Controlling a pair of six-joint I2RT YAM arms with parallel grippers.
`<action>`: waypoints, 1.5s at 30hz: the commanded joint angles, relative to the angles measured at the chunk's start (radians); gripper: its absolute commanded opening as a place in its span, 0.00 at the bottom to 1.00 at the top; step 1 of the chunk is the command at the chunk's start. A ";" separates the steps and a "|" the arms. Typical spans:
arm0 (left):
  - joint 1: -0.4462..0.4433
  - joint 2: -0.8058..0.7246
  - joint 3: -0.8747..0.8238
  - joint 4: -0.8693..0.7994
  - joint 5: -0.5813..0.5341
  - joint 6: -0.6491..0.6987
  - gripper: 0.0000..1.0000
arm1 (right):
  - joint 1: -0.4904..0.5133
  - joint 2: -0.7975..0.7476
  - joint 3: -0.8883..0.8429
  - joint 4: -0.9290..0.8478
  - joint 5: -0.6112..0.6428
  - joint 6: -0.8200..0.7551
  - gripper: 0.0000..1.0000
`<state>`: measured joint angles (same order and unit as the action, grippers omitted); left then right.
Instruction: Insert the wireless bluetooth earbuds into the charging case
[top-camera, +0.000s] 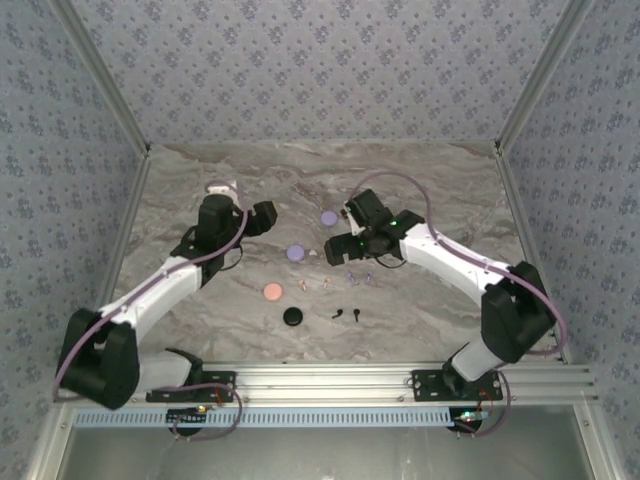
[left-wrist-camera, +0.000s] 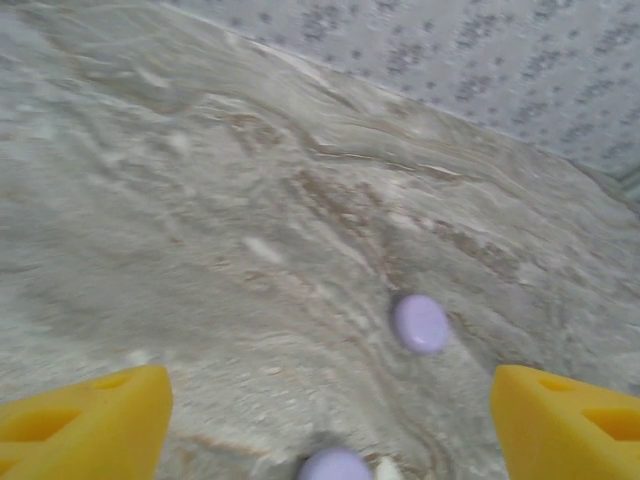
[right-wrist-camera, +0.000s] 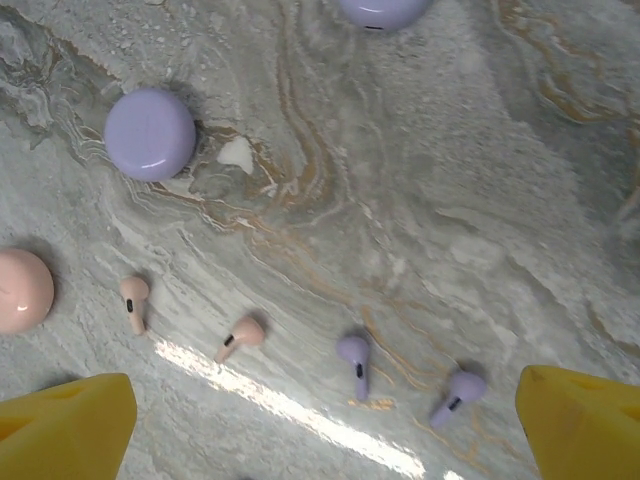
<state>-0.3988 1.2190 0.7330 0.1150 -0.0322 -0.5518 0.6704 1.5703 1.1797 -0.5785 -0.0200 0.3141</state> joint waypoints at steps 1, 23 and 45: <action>0.008 -0.119 -0.054 -0.066 -0.165 0.031 0.87 | 0.038 0.066 0.075 -0.017 0.060 -0.024 1.00; 0.032 -0.526 -0.182 -0.322 -0.400 0.035 0.97 | 0.154 0.481 0.401 -0.077 0.067 -0.055 1.00; 0.032 -0.491 -0.167 -0.316 -0.399 0.020 0.98 | 0.179 0.733 0.657 -0.129 0.060 -0.044 0.74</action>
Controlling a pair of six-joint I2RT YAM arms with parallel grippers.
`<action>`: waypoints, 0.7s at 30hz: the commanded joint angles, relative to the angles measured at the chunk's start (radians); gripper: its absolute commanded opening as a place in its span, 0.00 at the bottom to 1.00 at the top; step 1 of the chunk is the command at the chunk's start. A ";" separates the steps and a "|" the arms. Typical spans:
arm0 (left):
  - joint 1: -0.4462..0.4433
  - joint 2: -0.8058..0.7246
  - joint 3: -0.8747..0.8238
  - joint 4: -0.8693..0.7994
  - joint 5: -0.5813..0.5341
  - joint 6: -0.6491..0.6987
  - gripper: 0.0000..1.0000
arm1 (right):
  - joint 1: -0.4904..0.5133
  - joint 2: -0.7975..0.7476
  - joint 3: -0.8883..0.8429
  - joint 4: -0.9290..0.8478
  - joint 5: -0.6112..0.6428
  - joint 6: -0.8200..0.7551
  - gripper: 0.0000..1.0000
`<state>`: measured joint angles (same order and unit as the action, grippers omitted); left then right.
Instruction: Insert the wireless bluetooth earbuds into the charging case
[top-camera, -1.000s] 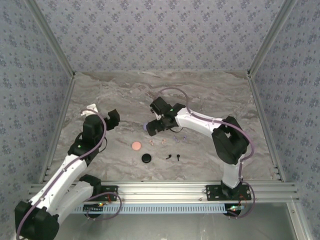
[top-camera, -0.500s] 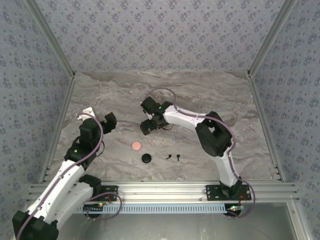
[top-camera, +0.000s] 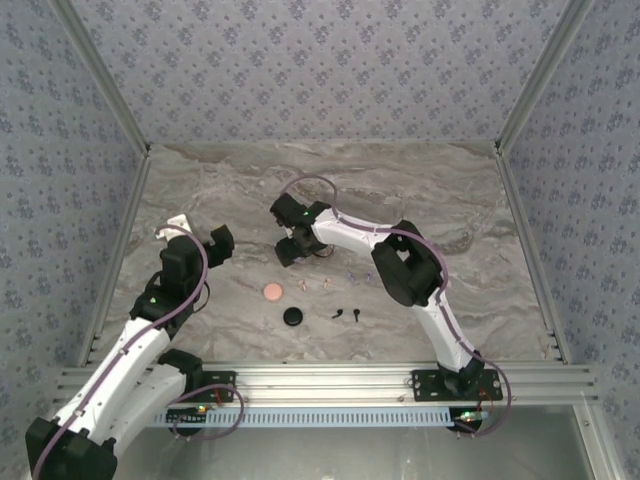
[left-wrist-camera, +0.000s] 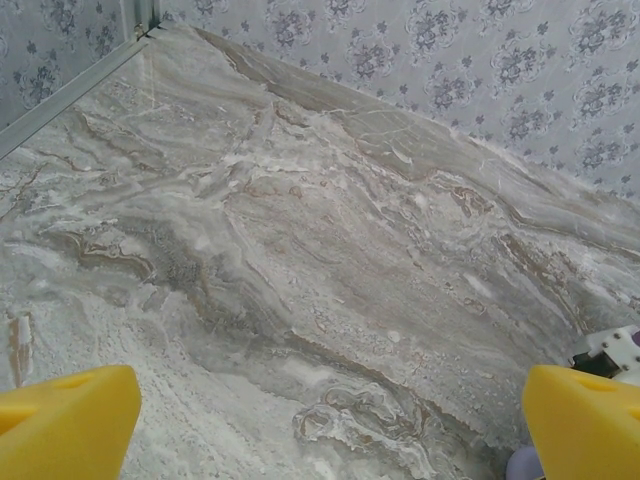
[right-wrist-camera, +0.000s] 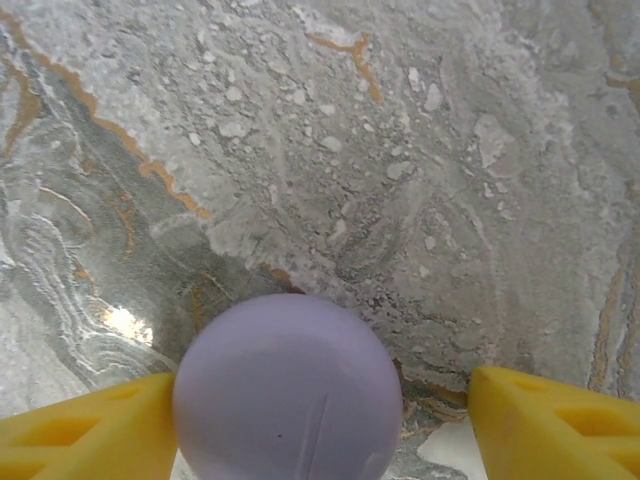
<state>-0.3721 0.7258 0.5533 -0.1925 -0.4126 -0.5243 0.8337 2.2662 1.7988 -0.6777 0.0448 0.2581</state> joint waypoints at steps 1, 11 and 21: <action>0.006 0.004 0.014 -0.007 -0.019 -0.008 0.98 | 0.018 0.040 0.042 -0.031 -0.006 0.013 0.73; 0.006 0.025 0.015 0.005 -0.015 -0.009 0.98 | 0.036 0.070 0.074 -0.039 -0.005 0.011 0.64; 0.006 0.028 0.013 0.011 0.022 -0.002 0.98 | 0.033 0.012 0.026 -0.006 0.023 -0.015 0.50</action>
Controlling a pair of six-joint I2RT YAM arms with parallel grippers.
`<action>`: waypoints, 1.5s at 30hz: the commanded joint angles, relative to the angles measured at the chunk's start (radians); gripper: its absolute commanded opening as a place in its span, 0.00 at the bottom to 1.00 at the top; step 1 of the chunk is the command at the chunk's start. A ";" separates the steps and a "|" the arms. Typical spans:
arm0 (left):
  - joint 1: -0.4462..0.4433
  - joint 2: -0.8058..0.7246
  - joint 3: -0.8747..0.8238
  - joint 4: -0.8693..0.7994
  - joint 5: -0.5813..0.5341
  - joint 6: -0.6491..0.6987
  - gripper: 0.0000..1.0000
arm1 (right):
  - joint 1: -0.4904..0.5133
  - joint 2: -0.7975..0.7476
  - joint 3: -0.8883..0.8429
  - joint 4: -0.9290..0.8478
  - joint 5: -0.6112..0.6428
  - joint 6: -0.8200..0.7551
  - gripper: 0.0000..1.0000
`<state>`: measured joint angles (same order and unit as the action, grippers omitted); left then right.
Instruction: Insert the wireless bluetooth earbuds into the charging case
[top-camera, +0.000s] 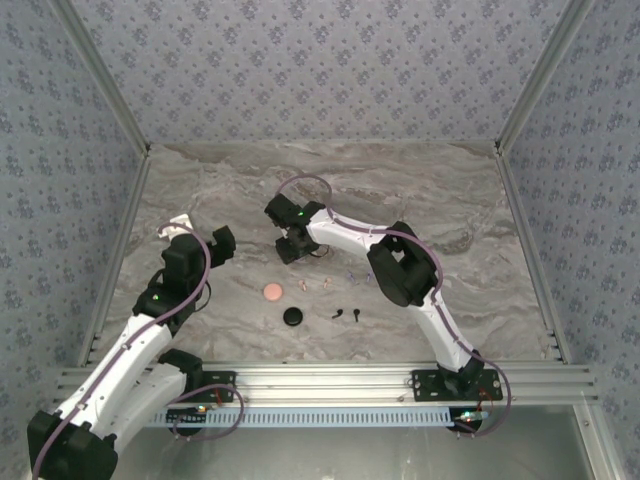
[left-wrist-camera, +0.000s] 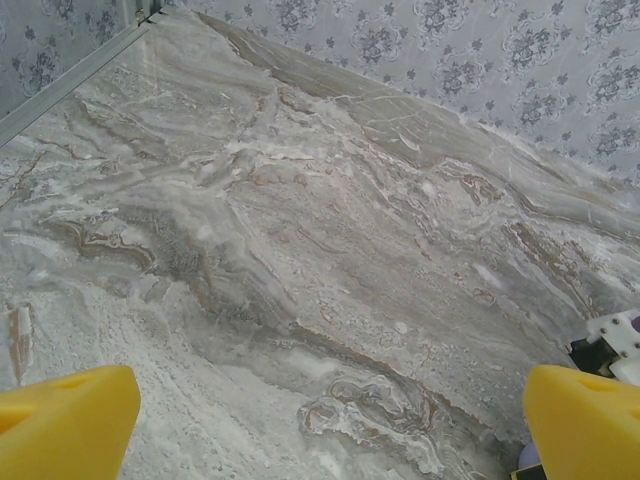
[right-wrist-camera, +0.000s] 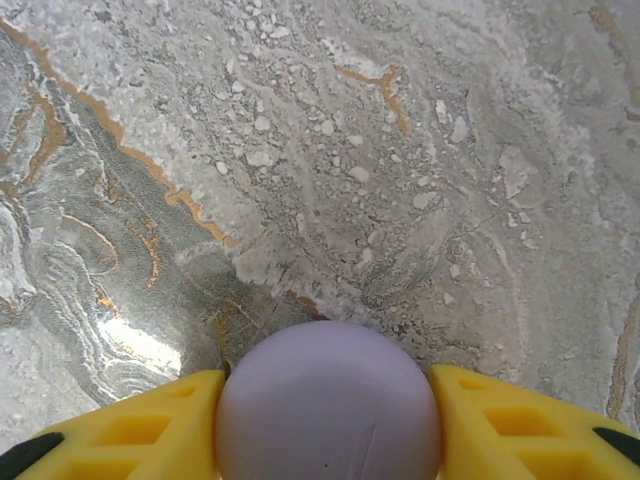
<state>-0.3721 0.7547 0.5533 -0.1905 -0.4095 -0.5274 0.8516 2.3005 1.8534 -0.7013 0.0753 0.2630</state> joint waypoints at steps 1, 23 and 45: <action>0.006 0.000 0.014 0.015 0.038 0.010 0.97 | 0.014 -0.044 -0.048 0.035 -0.003 -0.027 0.49; 0.009 0.315 0.290 0.157 0.841 0.119 0.89 | -0.067 -1.062 -0.903 0.651 -0.095 -0.629 0.48; -0.222 0.463 0.438 0.221 1.132 0.191 0.84 | -0.061 -1.312 -1.079 0.704 -0.069 -1.069 0.47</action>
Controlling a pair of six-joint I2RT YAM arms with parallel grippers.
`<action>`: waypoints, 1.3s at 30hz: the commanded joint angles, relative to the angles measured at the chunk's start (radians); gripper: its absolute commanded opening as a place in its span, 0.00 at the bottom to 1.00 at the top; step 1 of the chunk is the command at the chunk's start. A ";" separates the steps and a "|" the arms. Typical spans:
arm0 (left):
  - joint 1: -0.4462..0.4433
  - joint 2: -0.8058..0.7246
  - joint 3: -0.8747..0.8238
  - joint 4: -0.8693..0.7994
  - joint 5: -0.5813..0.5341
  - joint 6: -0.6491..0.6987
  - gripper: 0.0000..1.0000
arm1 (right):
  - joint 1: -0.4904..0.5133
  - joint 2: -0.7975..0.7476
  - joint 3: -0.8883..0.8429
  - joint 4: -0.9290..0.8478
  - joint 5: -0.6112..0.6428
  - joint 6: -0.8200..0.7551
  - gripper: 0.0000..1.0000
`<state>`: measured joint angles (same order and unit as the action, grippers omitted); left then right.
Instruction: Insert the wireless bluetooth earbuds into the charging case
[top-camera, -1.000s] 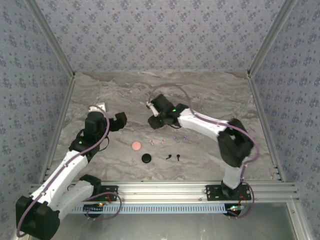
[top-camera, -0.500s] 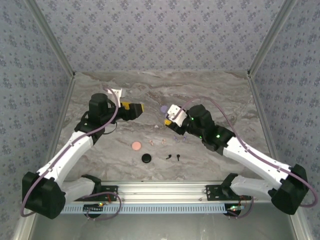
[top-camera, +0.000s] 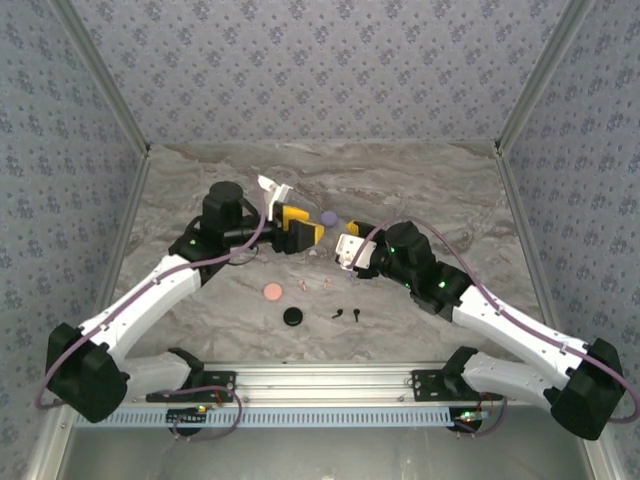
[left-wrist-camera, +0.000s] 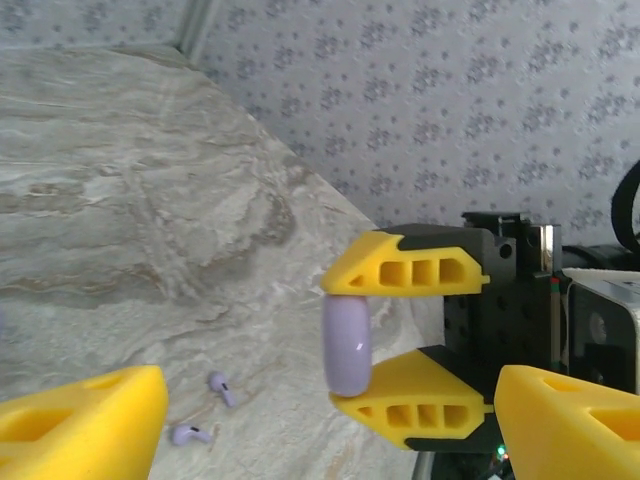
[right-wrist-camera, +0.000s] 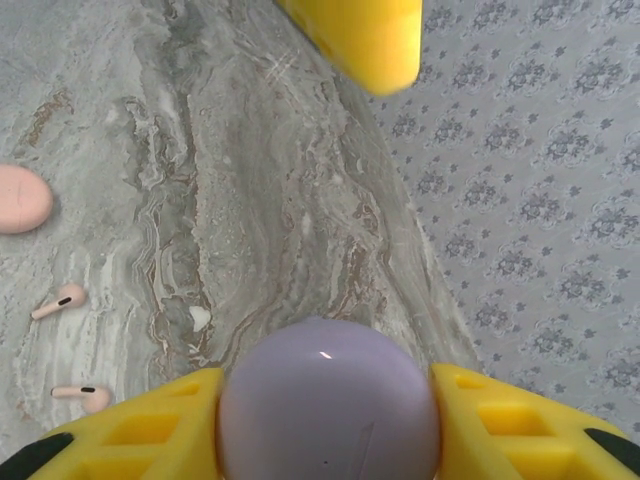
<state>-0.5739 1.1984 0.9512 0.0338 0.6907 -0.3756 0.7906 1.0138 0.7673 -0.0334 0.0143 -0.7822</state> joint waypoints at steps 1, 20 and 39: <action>-0.026 0.027 0.039 -0.001 0.033 0.038 0.84 | -0.001 -0.027 0.006 0.038 -0.013 -0.020 0.47; -0.093 0.171 0.076 0.093 0.112 0.001 0.58 | -0.016 -0.033 0.020 0.057 -0.086 0.034 0.47; -0.103 0.222 0.118 0.063 0.128 0.022 0.35 | -0.034 -0.021 0.032 0.053 -0.090 0.072 0.48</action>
<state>-0.6655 1.4120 1.0355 0.0914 0.7940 -0.3740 0.7643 0.9947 0.7673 -0.0025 -0.0650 -0.7410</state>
